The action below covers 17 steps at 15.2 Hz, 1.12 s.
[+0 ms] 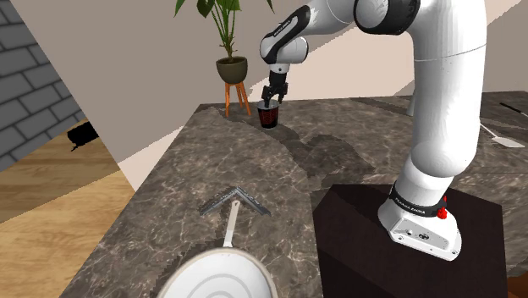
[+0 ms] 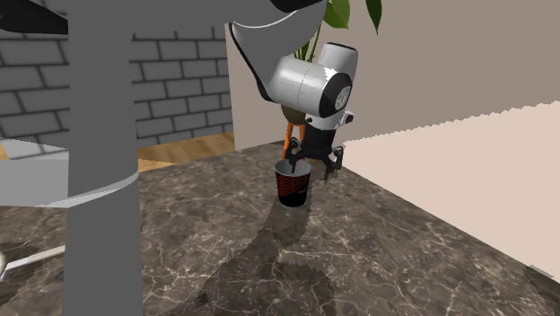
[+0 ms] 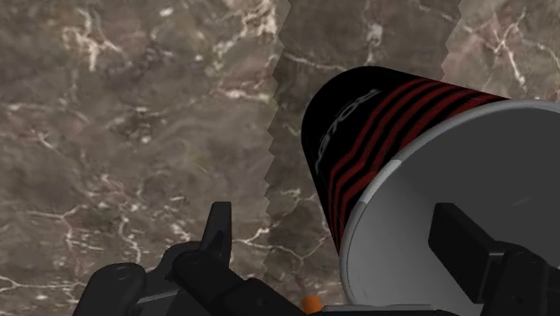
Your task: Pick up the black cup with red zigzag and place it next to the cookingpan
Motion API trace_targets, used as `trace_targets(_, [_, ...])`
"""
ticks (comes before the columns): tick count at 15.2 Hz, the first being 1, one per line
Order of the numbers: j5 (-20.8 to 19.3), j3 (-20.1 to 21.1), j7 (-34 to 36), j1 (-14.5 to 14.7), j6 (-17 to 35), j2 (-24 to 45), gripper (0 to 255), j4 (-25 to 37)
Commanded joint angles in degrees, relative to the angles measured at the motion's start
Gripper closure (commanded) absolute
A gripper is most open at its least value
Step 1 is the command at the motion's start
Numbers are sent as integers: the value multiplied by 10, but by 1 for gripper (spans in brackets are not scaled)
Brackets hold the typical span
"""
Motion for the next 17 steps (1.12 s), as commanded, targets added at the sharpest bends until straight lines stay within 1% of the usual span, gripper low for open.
trace_targets(1, [0, 0, 0, 0, 0, 0, 255, 0])
trace_targets(10, [0, 0, 0, 0, 0, 0, 255, 0])
trace_targets(17, [-16, -5, 16, 3, -43, -23, 255, 23])
